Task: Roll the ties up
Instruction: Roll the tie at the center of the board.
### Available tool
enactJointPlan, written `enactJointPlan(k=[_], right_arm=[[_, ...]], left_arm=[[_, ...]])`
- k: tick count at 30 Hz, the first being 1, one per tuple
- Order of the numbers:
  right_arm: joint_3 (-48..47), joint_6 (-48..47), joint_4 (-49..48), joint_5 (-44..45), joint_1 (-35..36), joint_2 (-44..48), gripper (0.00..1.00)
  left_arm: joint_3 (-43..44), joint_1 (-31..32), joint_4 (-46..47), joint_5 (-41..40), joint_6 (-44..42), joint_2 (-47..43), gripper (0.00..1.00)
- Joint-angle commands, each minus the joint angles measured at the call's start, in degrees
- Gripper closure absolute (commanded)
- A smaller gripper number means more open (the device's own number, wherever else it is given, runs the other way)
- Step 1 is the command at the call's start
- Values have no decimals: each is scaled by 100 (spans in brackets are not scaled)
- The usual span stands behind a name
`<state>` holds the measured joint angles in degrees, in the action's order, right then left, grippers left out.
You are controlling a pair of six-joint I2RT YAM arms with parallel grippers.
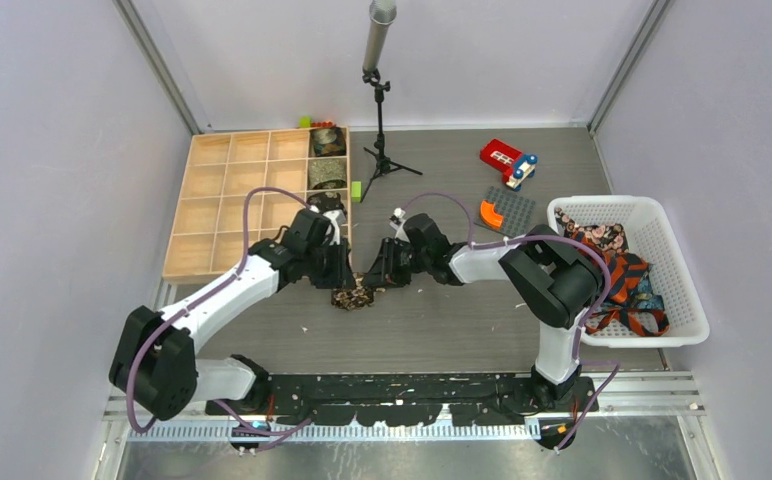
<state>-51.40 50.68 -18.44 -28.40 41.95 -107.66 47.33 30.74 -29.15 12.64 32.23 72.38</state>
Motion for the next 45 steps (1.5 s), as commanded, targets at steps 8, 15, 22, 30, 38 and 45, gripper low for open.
enactJointPlan(k=[8, 15, 22, 30, 38, 45], right_arm=[[-360, -374, 506, 209, 34, 99, 69], [-343, -712, 1056, 347, 32, 602, 29], [-397, -1346, 1714, 417, -29, 877, 19], [-950, -2089, 2509, 821, -124, 580, 17], [-1480, -2293, 2705, 377, -148, 29, 17], [-1480, -2136, 2673, -219, -151, -227, 18]], left_arm=[[53, 493, 552, -287, -226, 799, 78], [-6, 505, 629, -406, -224, 881, 80], [45, 510, 689, -381, -226, 993, 80], [114, 510, 698, -342, -240, 1071, 81], [135, 511, 708, -327, -248, 1111, 82], [132, 510, 730, -320, -248, 1126, 82]])
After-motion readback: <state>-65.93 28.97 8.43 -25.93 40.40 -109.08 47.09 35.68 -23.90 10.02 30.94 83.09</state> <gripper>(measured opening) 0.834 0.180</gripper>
